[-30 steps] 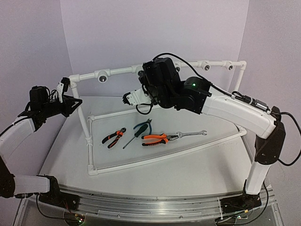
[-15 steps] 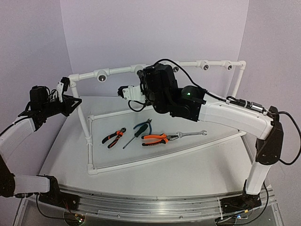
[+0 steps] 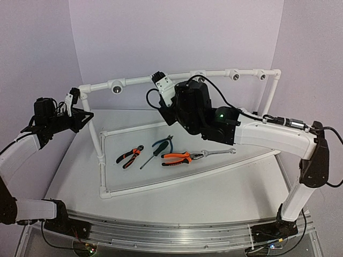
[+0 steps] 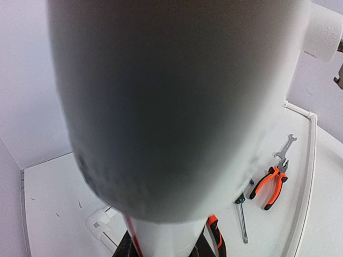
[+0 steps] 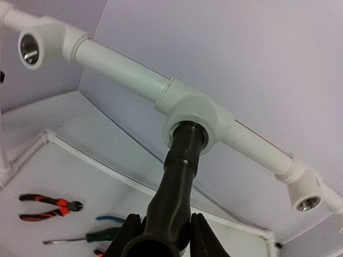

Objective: Install the water faucets

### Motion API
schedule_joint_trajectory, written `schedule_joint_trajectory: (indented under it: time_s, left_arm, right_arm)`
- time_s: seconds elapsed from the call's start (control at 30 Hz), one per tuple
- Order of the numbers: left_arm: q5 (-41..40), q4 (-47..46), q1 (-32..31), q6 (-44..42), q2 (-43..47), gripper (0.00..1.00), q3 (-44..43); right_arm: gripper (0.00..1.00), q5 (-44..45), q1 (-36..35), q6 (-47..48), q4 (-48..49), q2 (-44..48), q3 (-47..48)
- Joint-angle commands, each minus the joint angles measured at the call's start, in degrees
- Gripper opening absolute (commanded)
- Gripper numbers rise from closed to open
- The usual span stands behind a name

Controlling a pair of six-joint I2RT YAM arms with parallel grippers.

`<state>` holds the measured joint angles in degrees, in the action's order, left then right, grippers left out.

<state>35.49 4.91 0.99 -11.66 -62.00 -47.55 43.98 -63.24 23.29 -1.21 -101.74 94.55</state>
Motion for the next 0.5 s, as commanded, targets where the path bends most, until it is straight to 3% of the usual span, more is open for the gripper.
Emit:
schedule_joint_trajectory:
  time_s: [0.0,0.2,0.47]
  left_arm:
    - [-2.7,12.2,-0.8,-0.6,-1.9,0.0,0.6]
    - [-2.7,12.2,-0.8,-0.5,-1.7,0.0,0.7]
    - [-2.7,12.1,-0.8,-0.4,-1.6,0.0,0.9]
  right_arm:
    - [0.04,-4.2,0.7,-31.9,-2.9,2.2,-3.8]
    - [0.03,-8.4,1.6,-50.2,2.0,2.6,-6.9]
    - [0.02,-13.4,4.2,-77.9,17.0,6.5,-17.3]
